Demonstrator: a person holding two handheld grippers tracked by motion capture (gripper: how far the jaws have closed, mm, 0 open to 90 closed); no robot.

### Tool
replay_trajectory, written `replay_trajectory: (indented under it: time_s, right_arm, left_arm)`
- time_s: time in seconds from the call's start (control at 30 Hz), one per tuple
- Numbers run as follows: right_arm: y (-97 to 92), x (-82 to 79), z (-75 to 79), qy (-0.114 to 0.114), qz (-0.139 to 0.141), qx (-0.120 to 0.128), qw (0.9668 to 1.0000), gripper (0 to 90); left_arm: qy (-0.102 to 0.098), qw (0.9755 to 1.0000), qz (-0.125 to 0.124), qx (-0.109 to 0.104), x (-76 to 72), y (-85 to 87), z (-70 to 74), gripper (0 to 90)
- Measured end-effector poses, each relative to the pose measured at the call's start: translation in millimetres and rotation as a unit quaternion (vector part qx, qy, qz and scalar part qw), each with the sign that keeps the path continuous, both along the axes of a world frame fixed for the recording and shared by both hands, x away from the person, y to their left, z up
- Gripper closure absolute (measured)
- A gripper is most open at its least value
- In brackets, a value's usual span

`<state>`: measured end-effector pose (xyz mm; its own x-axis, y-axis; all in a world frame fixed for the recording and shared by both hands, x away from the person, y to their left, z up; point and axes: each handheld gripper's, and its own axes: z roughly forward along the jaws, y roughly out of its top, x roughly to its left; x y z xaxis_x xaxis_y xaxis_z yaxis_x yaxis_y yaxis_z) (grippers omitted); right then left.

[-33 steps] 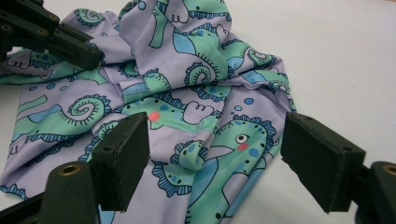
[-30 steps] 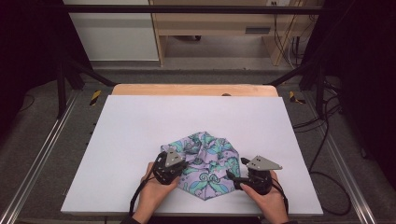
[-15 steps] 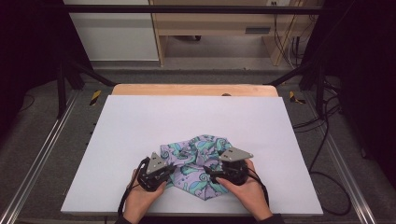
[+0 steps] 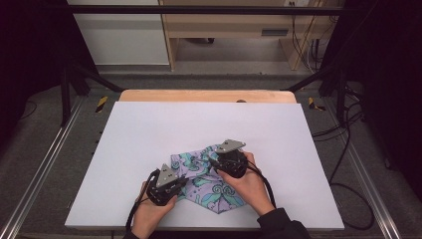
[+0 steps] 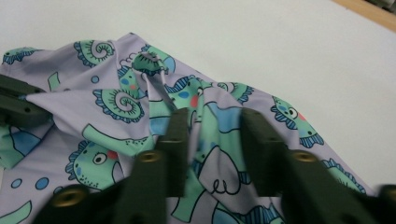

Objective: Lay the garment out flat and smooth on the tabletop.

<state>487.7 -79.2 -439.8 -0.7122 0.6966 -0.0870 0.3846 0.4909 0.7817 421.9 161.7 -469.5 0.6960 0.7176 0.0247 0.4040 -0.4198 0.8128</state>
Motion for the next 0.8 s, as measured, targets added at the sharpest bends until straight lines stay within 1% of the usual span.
replay_trajectory:
  time_s: [0.03,0.07,0.1,0.13,0.17,0.27,0.37,0.4,0.53,0.63,0.7,0.8]
  right_arm:
    - [-2.0,0.5,0.2,0.000,0.001,-0.001,1.0000,78.1]
    - [-5.2,0.5,1.1,0.000,0.002,0.001,1.0000,81.3]
    - [-8.2,0.4,2.0,0.003,0.002,0.008,1.0000,82.4]
    - [-14.6,0.7,3.4,0.007,0.000,0.019,0.9998,83.0]
    - [-19.1,0.9,3.9,0.008,-0.002,0.024,0.9997,83.2]
    - [-42.2,2.7,2.7,0.016,-0.018,0.042,0.9988,83.8]
    - [-57.3,4.1,-0.8,0.025,-0.030,0.051,0.9979,84.1]
    - [-61.2,4.6,-2.1,0.028,-0.030,0.052,0.9978,84.2]
    - [-65.8,6.7,-8.5,0.037,-0.031,0.048,0.9977,84.1]
    - [-66.1,9.6,-14.0,0.044,-0.034,0.047,0.9973,84.1]
    - [-66.8,13.0,-16.7,0.050,-0.037,0.053,0.9966,83.9]
    - [-67.7,16.3,-19.2,0.056,-0.040,0.057,0.9960,83.6]
  left_arm:
    - [0.000,1.0000,0.000,0.000,-0.1,0.6,0.2,88.1]
    - [0.000,1.0000,0.000,0.001,-0.3,1.1,0.3,88.1]
    - [0.000,1.0000,0.001,0.001,-0.5,2.0,0.2,88.1]
    - [0.000,1.0000,0.001,0.001,-0.5,2.4,0.0,88.1]
    - [0.001,1.0000,0.004,0.000,0.0,2.8,-1.0,88.1]
    - [0.005,1.0000,0.004,-0.001,1.1,1.8,-3.4,87.9]
    - [0.008,0.9999,0.000,-0.008,1.8,-0.4,-3.9,87.8]
    - [0.009,0.9999,-0.002,-0.007,1.9,-1.2,-4.1,87.8]
    - [0.021,0.9996,-0.016,0.003,0.9,-5.7,-6.8,87.5]
    - [0.027,0.9993,-0.025,0.008,0.1,-8.8,-7.9,87.0]
    - [0.032,0.9990,-0.030,0.009,-0.7,-9.8,-7.8,86.4]
    - [0.040,0.9984,-0.040,0.005,-1.9,-11.4,-7.3,85.6]
